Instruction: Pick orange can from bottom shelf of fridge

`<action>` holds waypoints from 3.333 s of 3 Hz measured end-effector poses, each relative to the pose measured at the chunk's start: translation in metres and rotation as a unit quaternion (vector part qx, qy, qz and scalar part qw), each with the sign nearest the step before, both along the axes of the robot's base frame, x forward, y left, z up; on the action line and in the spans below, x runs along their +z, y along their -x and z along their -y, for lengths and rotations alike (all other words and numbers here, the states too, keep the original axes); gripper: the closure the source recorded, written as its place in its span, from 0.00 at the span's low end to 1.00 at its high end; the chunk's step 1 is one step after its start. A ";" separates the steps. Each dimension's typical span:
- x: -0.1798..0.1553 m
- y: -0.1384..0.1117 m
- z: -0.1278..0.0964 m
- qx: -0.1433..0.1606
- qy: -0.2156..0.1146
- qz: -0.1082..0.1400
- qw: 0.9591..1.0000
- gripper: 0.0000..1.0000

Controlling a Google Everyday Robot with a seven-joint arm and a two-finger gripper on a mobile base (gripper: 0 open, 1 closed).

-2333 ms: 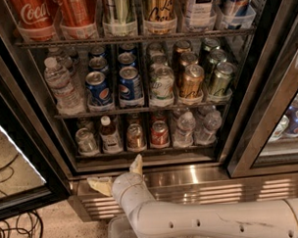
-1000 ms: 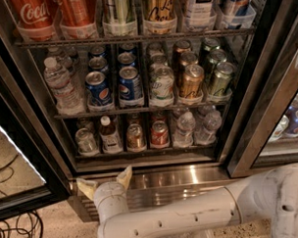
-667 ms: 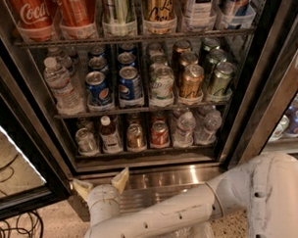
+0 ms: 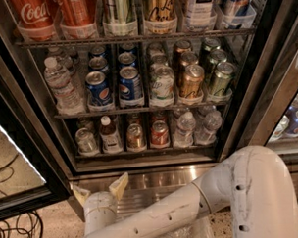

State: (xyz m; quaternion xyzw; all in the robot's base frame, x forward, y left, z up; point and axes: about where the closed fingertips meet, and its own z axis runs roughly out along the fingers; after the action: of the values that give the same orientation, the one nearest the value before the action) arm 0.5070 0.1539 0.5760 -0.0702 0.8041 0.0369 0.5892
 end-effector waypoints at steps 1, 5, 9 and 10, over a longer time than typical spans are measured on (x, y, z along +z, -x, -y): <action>-0.003 0.010 0.000 0.011 0.016 -0.002 1.000 0.00; -0.027 -0.008 0.073 -0.037 0.044 0.001 0.998 0.00; 0.004 -0.045 0.077 -0.063 0.042 0.081 0.994 0.24; 0.016 -0.050 0.079 -0.066 0.047 0.105 0.991 0.26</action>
Offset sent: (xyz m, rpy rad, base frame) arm -0.0254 -0.2194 0.0515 -0.2950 -0.2014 -0.7343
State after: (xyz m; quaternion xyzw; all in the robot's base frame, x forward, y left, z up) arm 0.5575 0.0753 0.5917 -0.0479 0.7415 -0.0473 0.6675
